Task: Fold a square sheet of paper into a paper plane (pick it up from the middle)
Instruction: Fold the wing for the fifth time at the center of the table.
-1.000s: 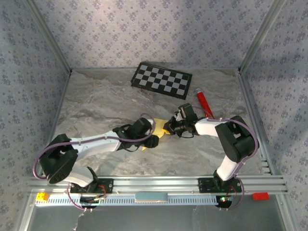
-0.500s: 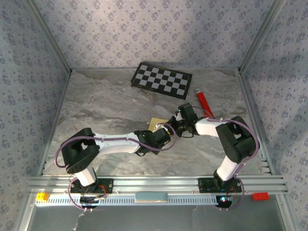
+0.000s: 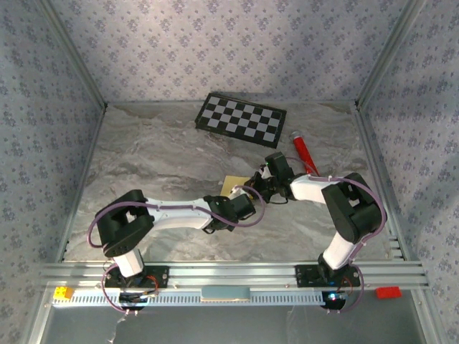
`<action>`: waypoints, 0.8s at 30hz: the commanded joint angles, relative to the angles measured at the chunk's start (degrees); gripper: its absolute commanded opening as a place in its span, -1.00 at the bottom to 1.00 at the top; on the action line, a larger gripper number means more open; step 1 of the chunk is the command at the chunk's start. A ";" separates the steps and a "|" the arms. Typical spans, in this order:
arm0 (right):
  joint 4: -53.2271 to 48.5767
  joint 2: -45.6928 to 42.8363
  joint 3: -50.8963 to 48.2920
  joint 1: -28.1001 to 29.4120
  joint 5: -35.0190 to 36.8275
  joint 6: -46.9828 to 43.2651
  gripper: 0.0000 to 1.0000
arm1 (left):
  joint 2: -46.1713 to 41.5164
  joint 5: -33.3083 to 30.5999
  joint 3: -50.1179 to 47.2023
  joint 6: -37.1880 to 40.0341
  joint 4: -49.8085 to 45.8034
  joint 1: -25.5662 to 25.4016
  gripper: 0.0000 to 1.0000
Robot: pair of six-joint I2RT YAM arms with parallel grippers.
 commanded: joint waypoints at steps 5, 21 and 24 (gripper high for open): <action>-2.80 -0.87 2.06 0.09 0.35 -0.76 -0.93 | 1.45 -2.16 -0.59 1.18 -1.51 -0.47 -0.31; -3.09 -0.35 2.72 0.03 0.24 -1.18 -0.85 | -0.24 -3.62 -1.34 0.67 -0.72 -0.65 -0.75; -3.70 -0.21 2.82 -0.02 0.26 -1.76 -0.82 | -0.61 -3.65 -1.40 0.76 -0.39 -0.65 -0.78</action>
